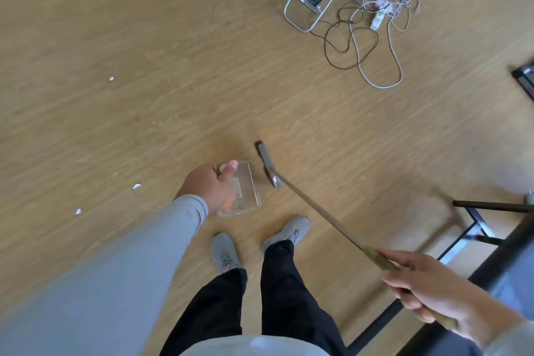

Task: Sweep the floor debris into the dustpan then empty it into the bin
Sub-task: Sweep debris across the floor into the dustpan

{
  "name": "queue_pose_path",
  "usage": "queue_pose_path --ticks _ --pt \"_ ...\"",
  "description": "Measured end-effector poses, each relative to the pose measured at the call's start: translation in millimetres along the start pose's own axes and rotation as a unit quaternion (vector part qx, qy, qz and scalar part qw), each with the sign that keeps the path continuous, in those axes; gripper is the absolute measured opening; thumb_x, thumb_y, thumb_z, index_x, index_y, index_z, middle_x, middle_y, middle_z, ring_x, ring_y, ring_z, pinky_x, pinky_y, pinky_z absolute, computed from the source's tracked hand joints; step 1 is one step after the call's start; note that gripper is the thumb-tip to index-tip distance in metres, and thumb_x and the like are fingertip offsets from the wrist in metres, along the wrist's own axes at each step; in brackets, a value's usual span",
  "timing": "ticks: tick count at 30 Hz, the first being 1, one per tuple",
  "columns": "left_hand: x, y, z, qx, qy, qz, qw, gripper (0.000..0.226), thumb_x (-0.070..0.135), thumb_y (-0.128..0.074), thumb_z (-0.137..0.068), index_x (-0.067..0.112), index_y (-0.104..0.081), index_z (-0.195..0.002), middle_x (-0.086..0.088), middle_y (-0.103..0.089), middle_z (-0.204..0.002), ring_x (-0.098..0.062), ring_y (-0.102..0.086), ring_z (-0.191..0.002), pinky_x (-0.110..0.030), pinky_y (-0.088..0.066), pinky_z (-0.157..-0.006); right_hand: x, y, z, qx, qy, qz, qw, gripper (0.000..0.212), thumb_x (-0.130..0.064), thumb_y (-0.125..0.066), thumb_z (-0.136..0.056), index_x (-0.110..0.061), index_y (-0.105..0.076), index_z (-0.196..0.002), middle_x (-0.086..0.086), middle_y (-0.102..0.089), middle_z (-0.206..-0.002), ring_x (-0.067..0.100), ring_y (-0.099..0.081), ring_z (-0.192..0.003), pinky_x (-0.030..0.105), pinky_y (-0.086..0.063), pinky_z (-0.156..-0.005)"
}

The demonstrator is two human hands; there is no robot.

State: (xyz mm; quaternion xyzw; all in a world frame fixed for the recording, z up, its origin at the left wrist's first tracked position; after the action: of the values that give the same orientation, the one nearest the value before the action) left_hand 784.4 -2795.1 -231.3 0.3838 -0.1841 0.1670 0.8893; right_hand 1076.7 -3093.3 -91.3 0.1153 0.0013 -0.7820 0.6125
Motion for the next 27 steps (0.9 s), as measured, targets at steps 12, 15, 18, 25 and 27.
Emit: queue_pose_path --ticks 12,15,18,25,27 --pt "-2 2 8 -0.024 0.008 0.027 0.999 0.065 0.076 -0.036 -0.096 0.018 -0.067 -0.089 0.001 -0.074 -0.08 -0.021 -0.068 -0.072 -0.033 -0.044 -0.06 -11 -82 -26 -0.013 -0.013 -0.026 0.999 0.041 0.007 -0.053 -0.093 -0.022 -0.065 -0.121 0.005 -0.046 -0.061 0.012 -0.035 -0.047 0.024 -0.026 -0.037" --pt "-12 1 15 -0.02 0.005 0.026 0.999 0.063 0.077 -0.035 -0.095 0.02 -0.059 -0.089 0.001 -0.068 -0.081 -0.019 -0.064 -0.073 -0.033 -0.041 -0.058 -16 -68 -3 -0.007 -0.011 -0.054 0.998 0.039 0.005 -0.056 -0.094 -0.024 -0.07 -0.115 0.006 -0.042 -0.063 0.012 -0.033 -0.049 0.024 -0.02 -0.041" --pt "-22 4 20 -0.015 0.01 0.024 1.0 0.061 0.08 -0.034 -0.093 0.022 -0.056 -0.089 0.002 -0.063 -0.078 -0.018 -0.062 -0.071 -0.032 -0.038 -0.057 -26 -69 10 -0.001 -0.012 -0.076 0.997 0.034 0.005 -0.056 -0.095 -0.02 -0.071 -0.112 0.006 -0.043 -0.064 0.012 -0.033 -0.048 0.023 -0.02 -0.04" --pt "-52 29 45 -0.011 0.045 0.077 0.996 0.06 0.073 -0.039 -0.097 0.02 -0.066 -0.098 0.0 -0.069 -0.089 -0.017 -0.063 -0.077 -0.035 -0.043 -0.065 -41 -56 48 0.004 -0.013 -0.129 0.992 0.021 0.0 -0.054 -0.099 -0.004 -0.068 -0.115 0.01 -0.045 -0.065 0.012 -0.033 -0.043 0.018 -0.024 -0.034" --pt "-63 46 58 0.015 0.058 0.102 0.993 0.059 0.069 -0.04 -0.099 0.018 -0.067 -0.094 -0.001 -0.068 -0.086 -0.019 -0.062 -0.077 -0.036 -0.044 -0.069 -42 -54 53 0.002 -0.011 -0.102 0.995 0.023 -0.001 -0.054 -0.1 -0.005 -0.067 -0.118 0.013 -0.047 -0.064 0.014 -0.035 -0.043 0.02 -0.026 -0.033"
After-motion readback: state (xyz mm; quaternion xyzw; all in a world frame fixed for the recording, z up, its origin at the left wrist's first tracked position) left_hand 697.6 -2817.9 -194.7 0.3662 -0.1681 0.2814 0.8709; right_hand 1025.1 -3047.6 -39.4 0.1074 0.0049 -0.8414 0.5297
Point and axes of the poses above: each hand's wrist, its own z-axis away from the middle knuckle, its own y-axis out of the back of the hand, x = y × z, the point moved 2 cm from there along -z, towards the middle knuckle
